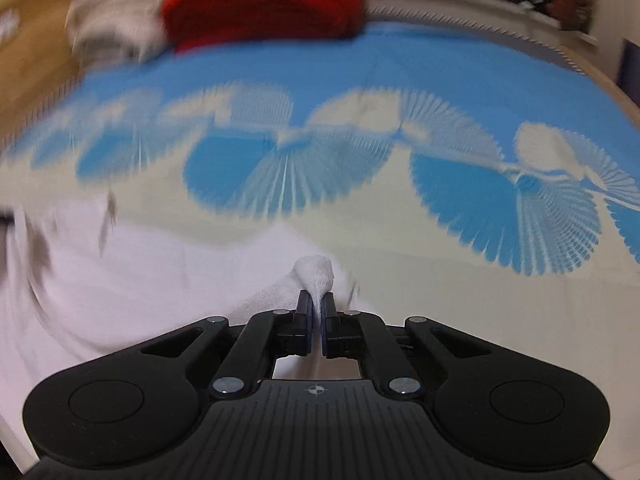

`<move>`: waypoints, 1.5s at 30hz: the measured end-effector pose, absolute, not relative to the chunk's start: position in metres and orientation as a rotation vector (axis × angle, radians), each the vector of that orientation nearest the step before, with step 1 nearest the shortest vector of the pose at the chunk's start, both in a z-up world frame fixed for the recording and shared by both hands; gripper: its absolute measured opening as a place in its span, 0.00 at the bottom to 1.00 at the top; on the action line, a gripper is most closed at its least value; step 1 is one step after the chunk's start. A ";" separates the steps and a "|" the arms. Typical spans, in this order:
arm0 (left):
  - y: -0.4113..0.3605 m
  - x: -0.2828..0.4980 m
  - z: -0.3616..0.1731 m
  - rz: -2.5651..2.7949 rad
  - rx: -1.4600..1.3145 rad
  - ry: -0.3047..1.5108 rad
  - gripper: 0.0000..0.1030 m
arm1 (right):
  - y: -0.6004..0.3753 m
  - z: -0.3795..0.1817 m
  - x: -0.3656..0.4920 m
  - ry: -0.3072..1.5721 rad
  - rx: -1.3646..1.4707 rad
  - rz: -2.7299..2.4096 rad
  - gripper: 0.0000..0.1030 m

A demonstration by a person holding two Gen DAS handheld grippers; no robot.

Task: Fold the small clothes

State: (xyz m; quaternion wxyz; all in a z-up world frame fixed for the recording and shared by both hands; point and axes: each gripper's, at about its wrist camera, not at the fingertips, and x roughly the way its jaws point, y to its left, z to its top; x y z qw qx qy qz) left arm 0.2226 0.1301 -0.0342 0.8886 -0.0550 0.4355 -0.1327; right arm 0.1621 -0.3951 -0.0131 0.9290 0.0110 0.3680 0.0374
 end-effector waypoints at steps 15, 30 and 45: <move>0.139 0.246 -0.038 -0.127 -0.223 0.957 0.23 | -0.417 -0.018 0.189 0.807 0.232 -0.220 0.25; 0.125 0.136 -0.081 -0.410 0.065 1.291 0.25 | -0.383 -0.053 0.067 1.210 0.060 0.057 0.34; 0.113 0.103 -0.082 -0.393 0.267 1.360 0.01 | -0.384 -0.046 0.035 1.280 -0.012 0.008 0.04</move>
